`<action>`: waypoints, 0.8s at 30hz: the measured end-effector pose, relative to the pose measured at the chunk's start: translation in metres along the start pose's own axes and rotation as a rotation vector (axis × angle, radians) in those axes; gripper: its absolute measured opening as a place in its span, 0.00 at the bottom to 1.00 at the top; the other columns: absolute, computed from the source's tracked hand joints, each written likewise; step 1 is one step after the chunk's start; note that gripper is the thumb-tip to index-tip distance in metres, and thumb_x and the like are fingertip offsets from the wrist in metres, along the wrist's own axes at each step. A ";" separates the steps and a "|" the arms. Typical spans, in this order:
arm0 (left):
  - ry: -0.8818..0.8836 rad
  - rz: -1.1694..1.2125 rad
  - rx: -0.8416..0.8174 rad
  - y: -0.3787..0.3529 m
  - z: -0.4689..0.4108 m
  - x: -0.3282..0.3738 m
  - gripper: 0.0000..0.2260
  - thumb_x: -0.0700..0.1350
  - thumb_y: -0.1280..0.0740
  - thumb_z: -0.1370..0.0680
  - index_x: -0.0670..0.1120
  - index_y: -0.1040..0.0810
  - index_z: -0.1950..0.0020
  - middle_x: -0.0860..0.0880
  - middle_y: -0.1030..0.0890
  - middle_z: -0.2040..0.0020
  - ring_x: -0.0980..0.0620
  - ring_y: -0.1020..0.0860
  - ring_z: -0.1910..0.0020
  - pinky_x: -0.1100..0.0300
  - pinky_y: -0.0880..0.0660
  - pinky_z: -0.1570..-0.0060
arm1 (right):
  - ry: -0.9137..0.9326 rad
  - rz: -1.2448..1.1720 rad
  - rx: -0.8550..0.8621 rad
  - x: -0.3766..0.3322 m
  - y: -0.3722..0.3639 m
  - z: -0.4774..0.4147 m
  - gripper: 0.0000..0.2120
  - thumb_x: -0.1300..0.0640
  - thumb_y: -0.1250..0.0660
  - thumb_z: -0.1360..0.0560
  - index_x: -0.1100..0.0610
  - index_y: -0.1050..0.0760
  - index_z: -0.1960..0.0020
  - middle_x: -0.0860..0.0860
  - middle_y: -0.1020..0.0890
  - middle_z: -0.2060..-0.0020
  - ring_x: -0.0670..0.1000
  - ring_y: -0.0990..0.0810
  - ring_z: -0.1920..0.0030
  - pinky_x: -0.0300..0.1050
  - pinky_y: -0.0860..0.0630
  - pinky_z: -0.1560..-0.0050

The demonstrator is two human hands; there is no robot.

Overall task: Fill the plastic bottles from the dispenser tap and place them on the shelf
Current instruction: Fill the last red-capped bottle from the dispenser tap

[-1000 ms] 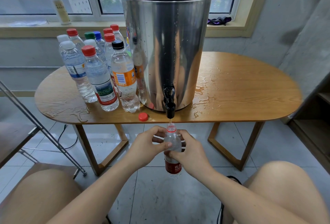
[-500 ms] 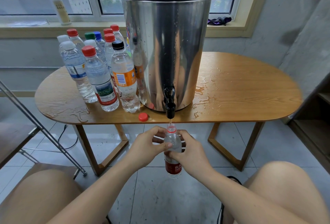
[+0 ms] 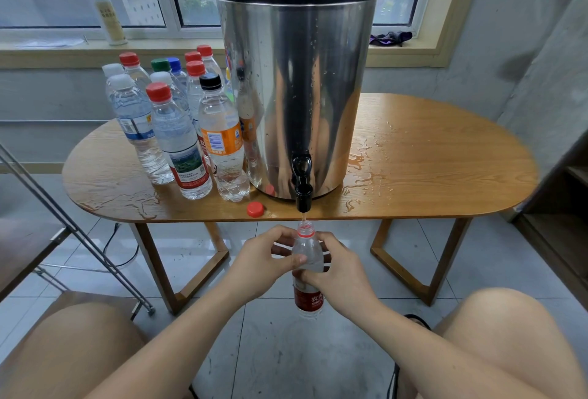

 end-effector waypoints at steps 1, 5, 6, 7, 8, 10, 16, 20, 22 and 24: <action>-0.001 -0.002 0.001 0.000 0.000 0.000 0.17 0.53 0.21 0.21 0.60 0.19 0.35 0.61 0.16 0.40 0.60 0.17 0.41 0.58 0.17 0.42 | -0.001 -0.001 0.001 0.000 0.000 0.000 0.31 0.47 0.18 0.29 0.37 0.26 0.31 0.38 0.18 0.39 0.46 0.19 0.38 0.54 0.16 0.37; -0.005 0.001 0.006 0.001 0.001 0.000 0.16 0.52 0.21 0.22 0.60 0.19 0.36 0.61 0.15 0.40 0.61 0.17 0.42 0.57 0.16 0.42 | 0.000 -0.003 0.006 0.000 0.000 0.000 0.31 0.47 0.18 0.30 0.37 0.26 0.31 0.38 0.18 0.41 0.45 0.19 0.40 0.52 0.16 0.38; -0.008 0.001 0.007 0.002 0.001 0.000 0.16 0.52 0.21 0.22 0.61 0.18 0.36 0.61 0.15 0.41 0.61 0.17 0.42 0.57 0.16 0.42 | 0.001 -0.006 0.008 0.000 0.000 0.000 0.31 0.47 0.18 0.30 0.37 0.26 0.32 0.38 0.18 0.41 0.44 0.19 0.40 0.52 0.16 0.39; -0.011 0.001 0.010 0.002 0.000 0.000 0.16 0.52 0.21 0.22 0.61 0.18 0.36 0.61 0.15 0.41 0.62 0.16 0.43 0.57 0.16 0.42 | 0.002 -0.007 0.009 0.000 0.001 0.000 0.31 0.48 0.18 0.30 0.37 0.26 0.32 0.37 0.18 0.41 0.44 0.19 0.40 0.51 0.16 0.39; -0.015 0.000 0.015 0.004 0.000 0.001 0.16 0.53 0.20 0.22 0.61 0.18 0.37 0.61 0.15 0.41 0.63 0.17 0.43 0.57 0.16 0.42 | 0.002 -0.006 0.010 0.000 0.001 0.000 0.31 0.48 0.17 0.30 0.37 0.26 0.32 0.37 0.18 0.41 0.44 0.19 0.40 0.51 0.16 0.39; -0.029 -0.006 0.035 0.009 0.001 0.003 0.16 0.54 0.20 0.22 0.61 0.18 0.36 0.62 0.15 0.42 0.66 0.17 0.45 0.59 0.17 0.43 | 0.000 -0.008 0.011 0.000 0.001 0.000 0.31 0.46 0.17 0.31 0.36 0.26 0.32 0.37 0.18 0.41 0.44 0.19 0.40 0.51 0.16 0.39; -0.094 0.026 0.148 0.041 0.006 0.021 0.14 0.54 0.21 0.21 0.60 0.18 0.37 0.62 0.14 0.42 0.64 0.16 0.44 0.56 0.17 0.42 | 0.001 0.001 0.018 0.001 0.002 -0.002 0.33 0.44 0.16 0.32 0.36 0.26 0.32 0.37 0.18 0.41 0.45 0.19 0.41 0.53 0.16 0.39; -0.138 0.090 0.225 0.061 0.012 0.035 0.13 0.51 0.21 0.21 0.59 0.16 0.38 0.61 0.13 0.44 0.60 0.15 0.45 0.50 0.18 0.40 | 0.005 0.010 0.021 0.001 0.001 -0.002 0.33 0.42 0.16 0.32 0.36 0.27 0.31 0.37 0.19 0.40 0.45 0.19 0.40 0.54 0.16 0.38; -0.154 0.116 0.242 0.067 0.014 0.045 0.13 0.51 0.22 0.21 0.58 0.16 0.37 0.61 0.13 0.45 0.60 0.15 0.45 0.52 0.18 0.39 | 0.008 0.010 0.026 0.000 0.001 -0.002 0.33 0.43 0.16 0.32 0.36 0.26 0.32 0.37 0.19 0.40 0.45 0.19 0.40 0.53 0.16 0.38; -0.181 0.136 0.255 0.073 0.016 0.055 0.13 0.50 0.22 0.20 0.57 0.16 0.36 0.60 0.12 0.44 0.58 0.15 0.44 0.53 0.18 0.39 | 0.008 0.015 0.022 0.000 0.001 -0.002 0.32 0.44 0.16 0.31 0.36 0.27 0.32 0.37 0.19 0.41 0.44 0.19 0.41 0.53 0.16 0.38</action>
Point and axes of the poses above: each hand's wrist, its own z-axis away from the middle knuckle, its own y-axis out of the back of the hand, x = y × z, the point moved 8 cm from there along -z, towards the middle knuckle
